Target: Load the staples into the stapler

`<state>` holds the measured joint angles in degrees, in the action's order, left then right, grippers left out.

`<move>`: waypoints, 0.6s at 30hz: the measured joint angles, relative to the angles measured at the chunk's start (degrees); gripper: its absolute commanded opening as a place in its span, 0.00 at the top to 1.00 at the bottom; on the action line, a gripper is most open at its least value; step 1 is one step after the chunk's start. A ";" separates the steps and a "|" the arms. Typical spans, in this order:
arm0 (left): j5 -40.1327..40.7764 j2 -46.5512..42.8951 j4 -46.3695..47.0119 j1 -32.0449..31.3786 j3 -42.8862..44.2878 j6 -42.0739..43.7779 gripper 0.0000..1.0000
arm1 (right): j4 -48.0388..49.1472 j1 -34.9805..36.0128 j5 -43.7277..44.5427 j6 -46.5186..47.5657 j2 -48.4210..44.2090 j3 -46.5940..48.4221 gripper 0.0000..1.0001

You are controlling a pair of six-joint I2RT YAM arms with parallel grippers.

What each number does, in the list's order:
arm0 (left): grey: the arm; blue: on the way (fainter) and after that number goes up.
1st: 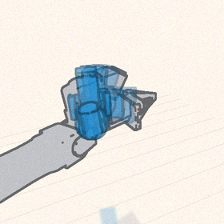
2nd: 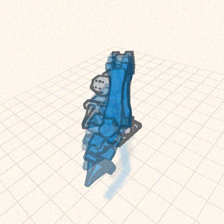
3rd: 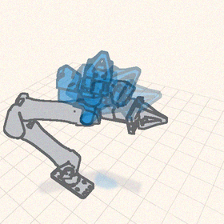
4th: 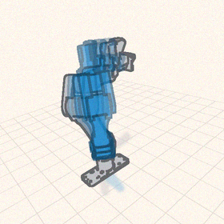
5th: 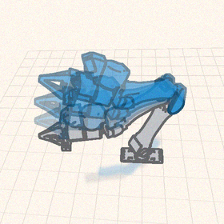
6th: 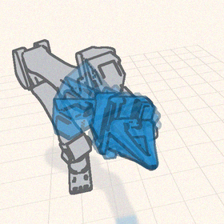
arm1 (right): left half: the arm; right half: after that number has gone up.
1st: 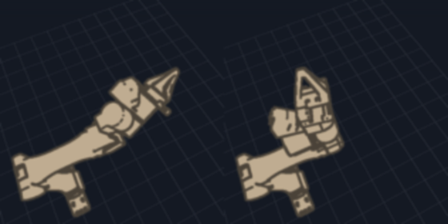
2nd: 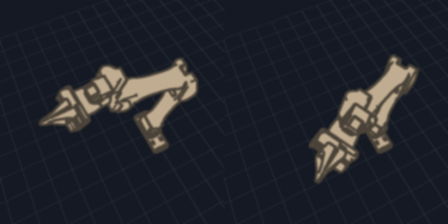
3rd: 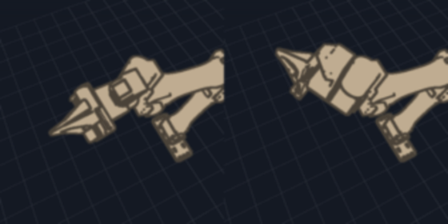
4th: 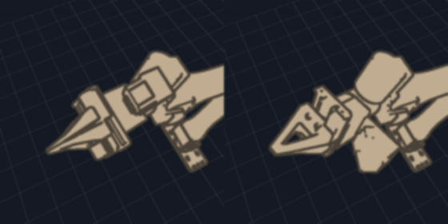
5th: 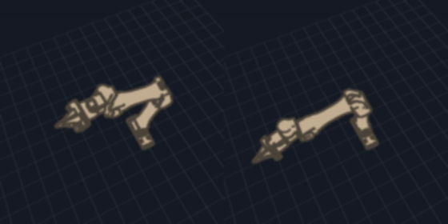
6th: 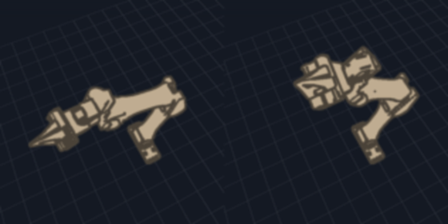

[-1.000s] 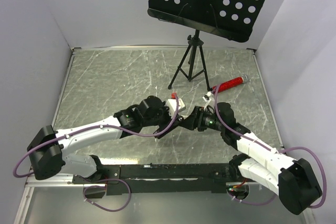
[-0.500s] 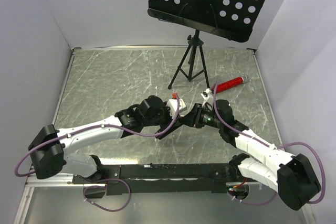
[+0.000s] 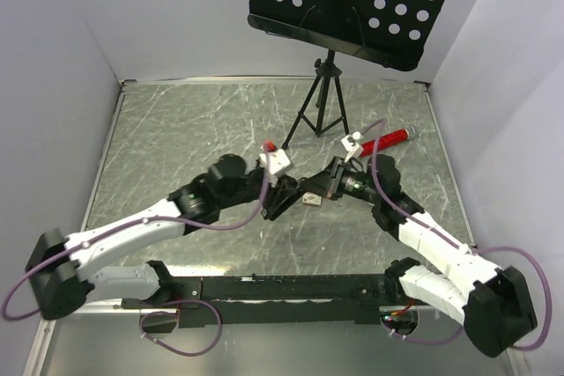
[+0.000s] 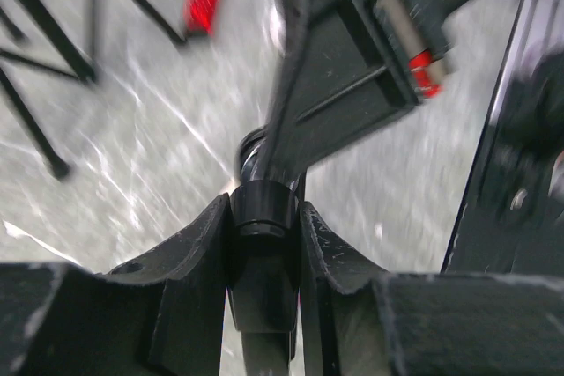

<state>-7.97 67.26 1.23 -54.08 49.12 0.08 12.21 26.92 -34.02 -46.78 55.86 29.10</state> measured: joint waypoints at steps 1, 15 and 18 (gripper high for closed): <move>-0.76 -1.38 1.11 0.57 -0.39 -0.59 0.99 | 1.09 -1.03 -1.01 -0.92 -0.94 0.15 1.00; 6.16 -29.49 12.63 8.61 -16.50 -18.97 0.98 | 5.35 -15.87 -1.66 -20.48 -12.94 -5.42 1.00; 12.35 -34.51 12.90 9.03 -20.76 -25.55 0.88 | 8.41 -16.33 -0.83 -25.64 -13.42 -7.85 1.00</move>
<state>4.38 32.75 14.13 -45.06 28.36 -25.47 20.62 10.59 -34.85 -72.42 42.44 21.26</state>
